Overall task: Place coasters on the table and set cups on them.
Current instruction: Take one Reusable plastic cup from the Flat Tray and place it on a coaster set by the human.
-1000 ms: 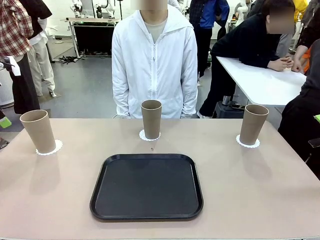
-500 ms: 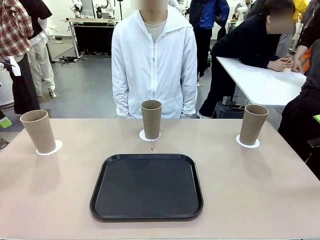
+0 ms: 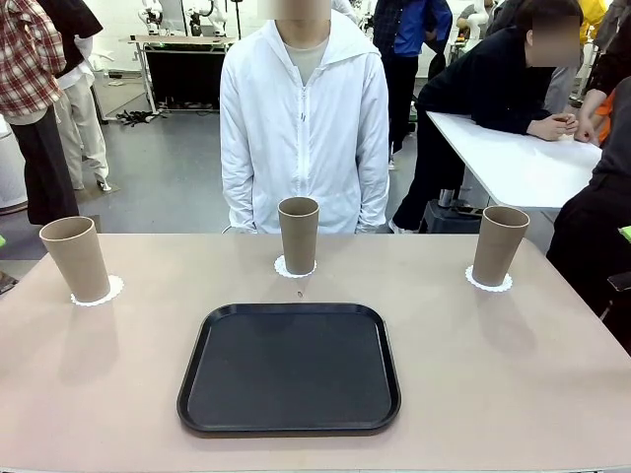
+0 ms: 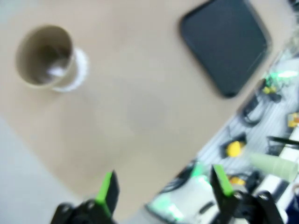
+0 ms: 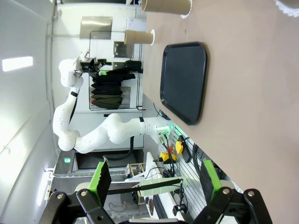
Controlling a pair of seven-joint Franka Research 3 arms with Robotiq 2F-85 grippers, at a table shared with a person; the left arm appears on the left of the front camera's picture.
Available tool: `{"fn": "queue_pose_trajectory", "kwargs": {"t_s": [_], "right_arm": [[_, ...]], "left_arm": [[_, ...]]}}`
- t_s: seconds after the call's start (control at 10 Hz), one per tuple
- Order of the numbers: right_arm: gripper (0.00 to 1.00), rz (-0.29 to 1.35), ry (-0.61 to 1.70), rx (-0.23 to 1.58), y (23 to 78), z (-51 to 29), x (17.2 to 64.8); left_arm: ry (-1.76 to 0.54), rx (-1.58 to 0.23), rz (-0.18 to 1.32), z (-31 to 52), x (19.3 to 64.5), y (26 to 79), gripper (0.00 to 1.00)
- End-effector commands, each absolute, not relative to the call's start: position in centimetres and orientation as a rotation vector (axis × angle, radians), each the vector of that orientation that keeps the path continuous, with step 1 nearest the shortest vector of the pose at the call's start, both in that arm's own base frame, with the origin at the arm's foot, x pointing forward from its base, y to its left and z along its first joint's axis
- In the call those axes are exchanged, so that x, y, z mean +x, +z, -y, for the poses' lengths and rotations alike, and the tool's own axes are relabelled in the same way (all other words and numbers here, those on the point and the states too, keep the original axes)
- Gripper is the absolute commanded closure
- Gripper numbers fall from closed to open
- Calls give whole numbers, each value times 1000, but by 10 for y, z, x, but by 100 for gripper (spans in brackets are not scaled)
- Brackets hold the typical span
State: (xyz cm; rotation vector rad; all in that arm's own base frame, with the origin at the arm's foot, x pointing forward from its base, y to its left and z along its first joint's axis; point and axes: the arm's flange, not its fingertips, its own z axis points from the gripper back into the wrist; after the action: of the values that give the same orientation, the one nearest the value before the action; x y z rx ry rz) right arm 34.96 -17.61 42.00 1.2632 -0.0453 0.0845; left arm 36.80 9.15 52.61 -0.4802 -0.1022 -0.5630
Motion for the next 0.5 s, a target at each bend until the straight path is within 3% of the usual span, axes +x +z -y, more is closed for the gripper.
{"fn": "queue_pose_trajectory", "kwargs": {"t_s": [0.0, 0.4], "right_arm": [[0, 45, 90, 1272, 421, 176, 349], [0, 45, 90, 1272, 421, 176, 349]], "left_arm": [[-393, -746, 139, -141, 373, 534, 0], [-317, -1053, 200, -238, 369, 480, 0]]}}
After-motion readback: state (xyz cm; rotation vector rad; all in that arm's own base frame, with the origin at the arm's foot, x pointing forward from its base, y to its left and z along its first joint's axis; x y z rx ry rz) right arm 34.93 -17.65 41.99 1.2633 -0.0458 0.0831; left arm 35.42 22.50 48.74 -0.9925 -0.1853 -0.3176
